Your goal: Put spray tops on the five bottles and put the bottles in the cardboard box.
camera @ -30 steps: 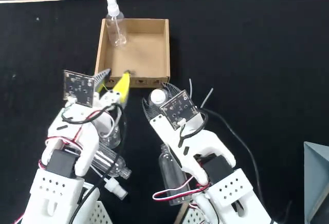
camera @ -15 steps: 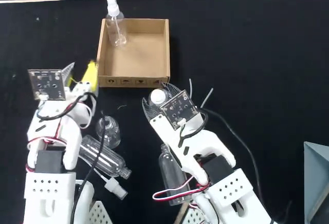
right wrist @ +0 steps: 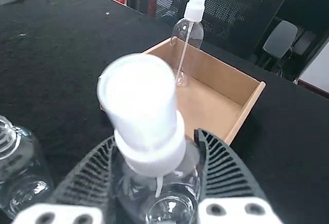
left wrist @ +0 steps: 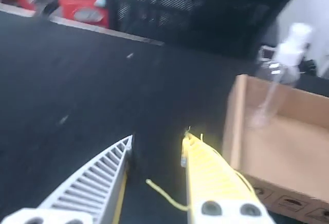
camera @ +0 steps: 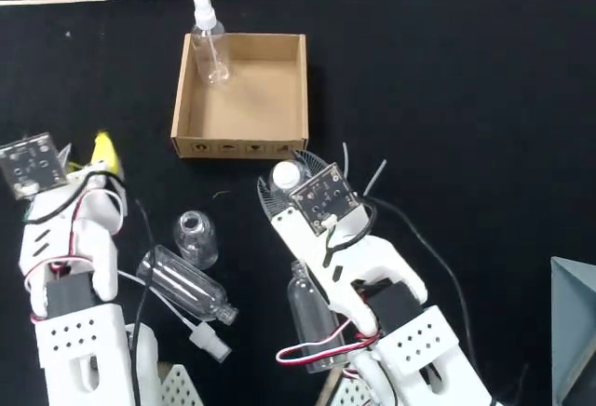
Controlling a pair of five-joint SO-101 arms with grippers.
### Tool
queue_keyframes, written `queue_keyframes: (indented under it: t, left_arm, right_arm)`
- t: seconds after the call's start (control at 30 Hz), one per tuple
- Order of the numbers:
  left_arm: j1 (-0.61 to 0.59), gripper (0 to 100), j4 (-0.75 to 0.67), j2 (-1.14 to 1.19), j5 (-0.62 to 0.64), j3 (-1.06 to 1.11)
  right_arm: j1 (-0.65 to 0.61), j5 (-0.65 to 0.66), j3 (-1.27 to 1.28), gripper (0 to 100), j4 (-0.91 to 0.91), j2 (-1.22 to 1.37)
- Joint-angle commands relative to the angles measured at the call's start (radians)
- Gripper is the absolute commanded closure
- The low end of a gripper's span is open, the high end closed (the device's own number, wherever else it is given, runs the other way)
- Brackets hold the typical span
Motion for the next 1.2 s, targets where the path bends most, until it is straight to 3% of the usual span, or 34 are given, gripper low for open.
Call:
queue_keyframes:
  t: [0.0,0.33,0.63,0.93,1.17]
  left_arm:
    - [-0.074,85,-0.026,-0.015,0.066,0.018]
    - [-0.130,85,-0.028,-0.015,0.164,0.119]
    - [-0.174,85,-0.028,-0.015,0.175,0.173]
    - [-0.180,85,-0.186,-0.015,0.172,0.260]
    - [-0.180,85,-0.195,-0.015,0.172,0.268]
  right_arm:
    - [0.026,-0.002,-0.059,90.3,-0.020,-0.030]
    - [0.026,-0.002,-0.174,90.3,0.147,-0.022]
    - [0.026,-0.002,-0.236,90.3,0.163,-0.019]
    - [0.026,-0.002,-0.312,90.3,0.207,-0.019]
    - [0.021,-0.002,-0.412,90.3,0.239,0.025]
